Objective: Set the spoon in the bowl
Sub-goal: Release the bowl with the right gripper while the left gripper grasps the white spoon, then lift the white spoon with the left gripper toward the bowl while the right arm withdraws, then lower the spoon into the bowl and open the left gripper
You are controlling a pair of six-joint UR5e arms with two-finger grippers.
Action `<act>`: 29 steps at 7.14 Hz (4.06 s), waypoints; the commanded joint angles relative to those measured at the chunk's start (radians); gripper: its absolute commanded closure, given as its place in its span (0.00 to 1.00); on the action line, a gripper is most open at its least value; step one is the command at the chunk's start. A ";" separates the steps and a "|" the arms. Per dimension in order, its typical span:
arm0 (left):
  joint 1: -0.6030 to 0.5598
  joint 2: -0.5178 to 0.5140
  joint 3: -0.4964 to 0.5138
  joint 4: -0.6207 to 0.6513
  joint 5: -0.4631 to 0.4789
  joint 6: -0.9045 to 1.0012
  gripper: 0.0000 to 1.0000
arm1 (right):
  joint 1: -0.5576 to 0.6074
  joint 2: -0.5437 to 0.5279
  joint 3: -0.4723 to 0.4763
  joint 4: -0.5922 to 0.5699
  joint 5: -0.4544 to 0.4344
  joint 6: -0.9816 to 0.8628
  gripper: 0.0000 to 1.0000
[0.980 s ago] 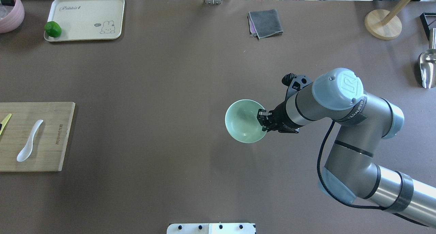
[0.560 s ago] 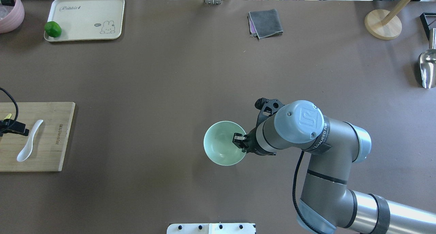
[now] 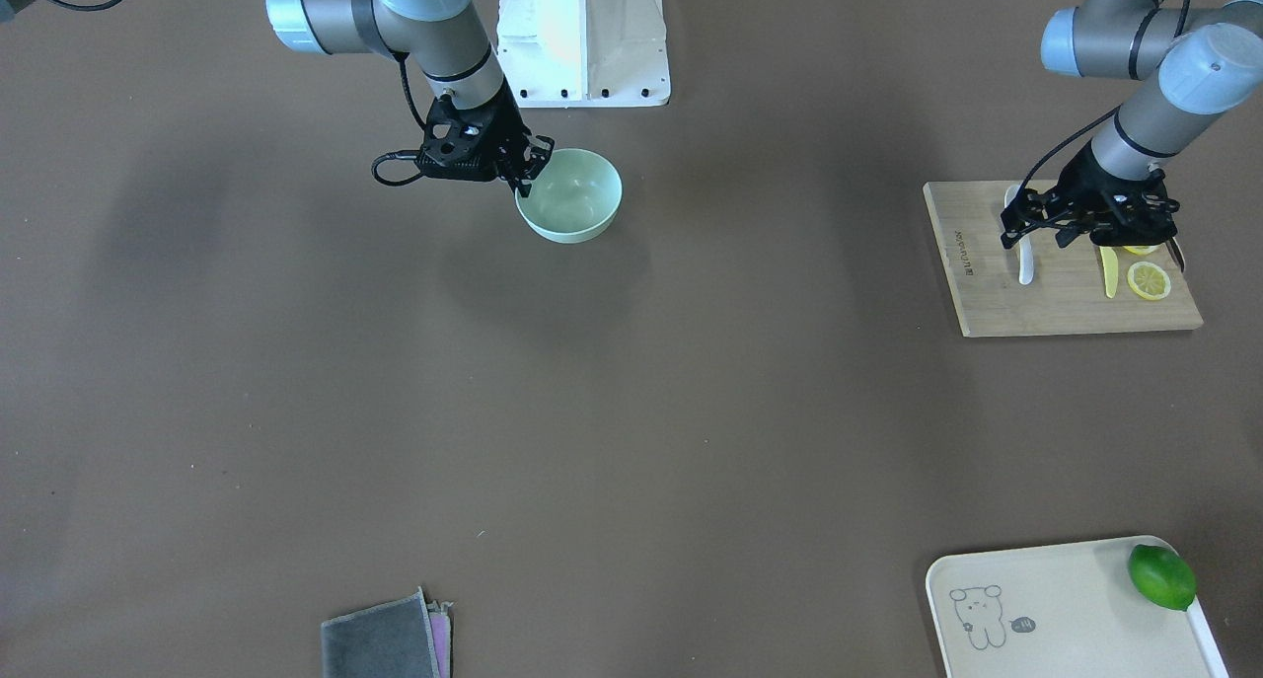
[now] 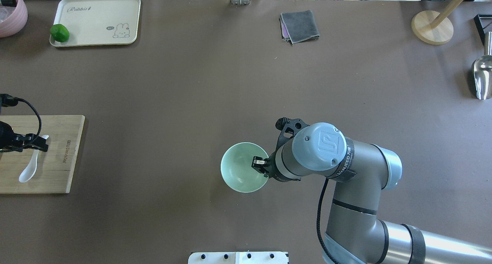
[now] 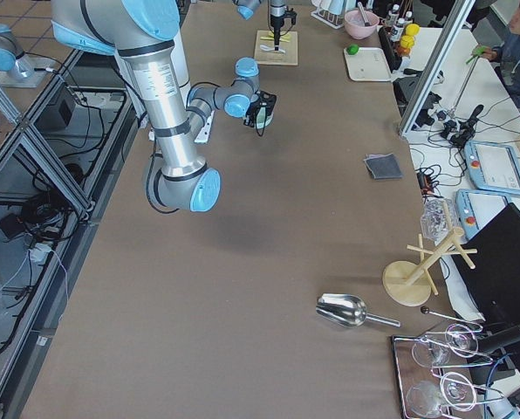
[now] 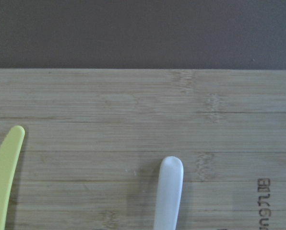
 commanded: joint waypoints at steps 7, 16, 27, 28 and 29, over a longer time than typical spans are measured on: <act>0.024 -0.004 0.006 -0.003 0.004 -0.006 0.79 | 0.016 -0.004 0.074 -0.040 0.008 -0.003 0.00; 0.203 -0.495 -0.147 0.223 0.022 -0.416 1.00 | 0.373 -0.180 0.172 -0.131 0.302 -0.310 0.00; 0.305 -0.615 -0.171 0.528 0.204 -0.194 0.02 | 0.721 -0.432 0.152 -0.153 0.432 -0.851 0.00; 0.210 -0.515 -0.205 0.535 0.129 -0.044 0.02 | 0.780 -0.436 0.132 -0.178 0.464 -0.930 0.00; 0.100 -0.431 -0.218 0.531 0.067 0.129 0.02 | 0.842 -0.438 0.097 -0.202 0.480 -1.046 0.00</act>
